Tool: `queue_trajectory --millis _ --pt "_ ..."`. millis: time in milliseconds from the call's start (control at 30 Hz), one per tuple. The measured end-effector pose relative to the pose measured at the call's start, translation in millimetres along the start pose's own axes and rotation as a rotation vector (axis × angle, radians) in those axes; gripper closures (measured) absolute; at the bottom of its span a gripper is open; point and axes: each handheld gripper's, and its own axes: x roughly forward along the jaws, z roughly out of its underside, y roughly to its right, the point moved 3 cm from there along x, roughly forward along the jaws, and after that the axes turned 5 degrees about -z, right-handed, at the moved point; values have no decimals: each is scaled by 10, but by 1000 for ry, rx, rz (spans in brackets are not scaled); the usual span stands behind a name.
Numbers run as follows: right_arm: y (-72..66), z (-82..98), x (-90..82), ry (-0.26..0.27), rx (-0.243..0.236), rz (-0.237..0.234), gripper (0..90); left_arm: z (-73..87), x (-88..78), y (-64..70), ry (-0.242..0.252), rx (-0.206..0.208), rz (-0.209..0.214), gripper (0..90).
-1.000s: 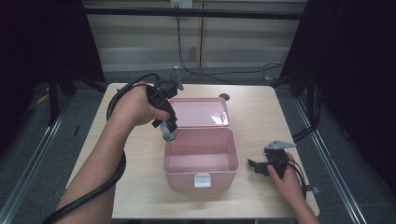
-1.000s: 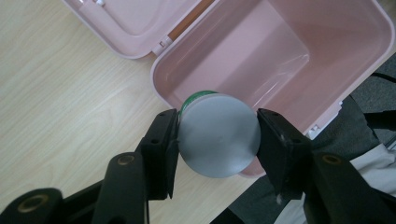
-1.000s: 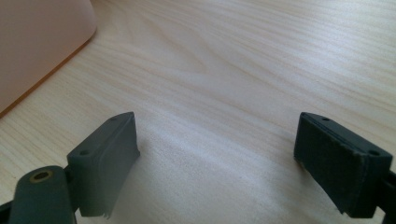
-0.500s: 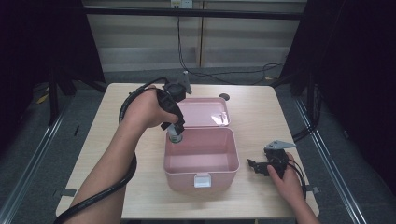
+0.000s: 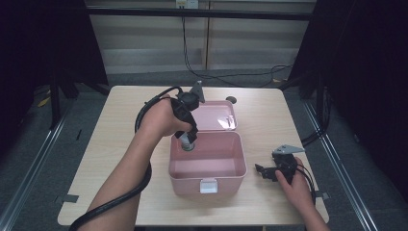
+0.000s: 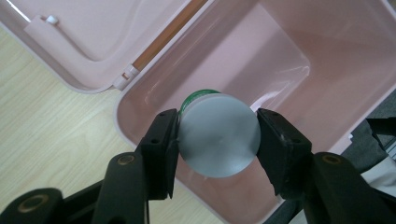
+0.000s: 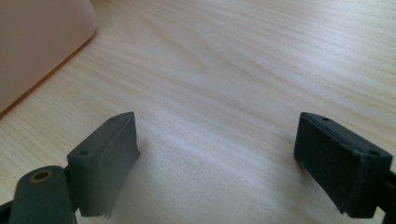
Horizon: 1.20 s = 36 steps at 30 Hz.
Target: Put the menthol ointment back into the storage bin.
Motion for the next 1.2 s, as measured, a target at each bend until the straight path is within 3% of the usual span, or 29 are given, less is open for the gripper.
queue_trajectory --millis 500,700,1000,1067,1200 --pt "0 0 0 0 1 0 132 -81 334 64 -14 -23 -4 503" --pt "-1 0 0 0 1 0 132 -102 449 55 -8 -37 -34 503" --pt "-1 0 0 0 1 -1 132 -136 584 96 -12 -72 -36 503" --pt "-1 0 0 0 1 -1 131 -146 606 94 -13 -61 -42 503" --pt "-1 0 0 0 0 -1 132 -170 647 115 0 -80 -63 503"
